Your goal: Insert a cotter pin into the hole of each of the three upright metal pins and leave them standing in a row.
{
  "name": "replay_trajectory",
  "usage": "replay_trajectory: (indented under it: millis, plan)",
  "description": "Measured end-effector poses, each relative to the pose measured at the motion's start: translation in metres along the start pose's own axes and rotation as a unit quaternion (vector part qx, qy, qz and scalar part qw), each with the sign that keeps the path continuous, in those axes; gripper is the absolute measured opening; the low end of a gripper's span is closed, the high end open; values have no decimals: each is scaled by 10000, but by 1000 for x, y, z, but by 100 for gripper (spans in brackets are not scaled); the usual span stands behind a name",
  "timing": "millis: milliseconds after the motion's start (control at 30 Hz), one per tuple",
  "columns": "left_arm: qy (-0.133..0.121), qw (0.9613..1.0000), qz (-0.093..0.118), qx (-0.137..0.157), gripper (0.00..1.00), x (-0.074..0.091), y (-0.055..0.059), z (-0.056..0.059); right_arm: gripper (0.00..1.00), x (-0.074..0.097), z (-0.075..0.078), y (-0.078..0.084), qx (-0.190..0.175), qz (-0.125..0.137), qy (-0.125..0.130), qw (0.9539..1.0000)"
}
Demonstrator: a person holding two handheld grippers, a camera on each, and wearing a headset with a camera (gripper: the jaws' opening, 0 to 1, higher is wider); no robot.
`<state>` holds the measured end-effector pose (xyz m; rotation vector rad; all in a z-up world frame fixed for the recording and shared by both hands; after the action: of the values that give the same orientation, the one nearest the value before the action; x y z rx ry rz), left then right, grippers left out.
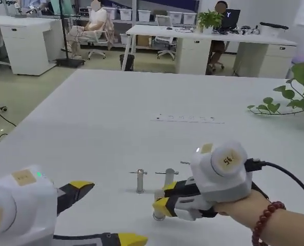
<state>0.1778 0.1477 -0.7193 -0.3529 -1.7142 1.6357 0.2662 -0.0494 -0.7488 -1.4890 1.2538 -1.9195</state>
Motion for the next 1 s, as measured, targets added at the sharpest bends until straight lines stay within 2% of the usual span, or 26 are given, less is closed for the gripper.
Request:
replay_trajectory:
  millis: [367, 533, 1000]
  plan:
    - [52, 10000, -29, -24, 84, -6, -1, 3, 13, 3, 6, 17, -167, -37, 299, 9994]
    - [67, 10000, -50, -41, 84, -7, 0, 5, 13, 3, 8, 22, -381, 19, 352, 9987]
    - [136, 9998, -118, -66, 85, -9, 1, 8, 15, 3, 8, 24, -420, 145, 345, 9984]
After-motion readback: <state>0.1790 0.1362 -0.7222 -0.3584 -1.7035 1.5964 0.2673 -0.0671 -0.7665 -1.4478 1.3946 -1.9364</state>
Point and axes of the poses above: the centre of the closed fingertips' face, and the gripper's own axes: x roughly backward along the fingers, z roughly to its right, y roughly out of its underside, the point moved 10 cm from there along x, roughly backward along the fingers, and after that the axes turned 3 degrees about z, right-handed, at the moved point
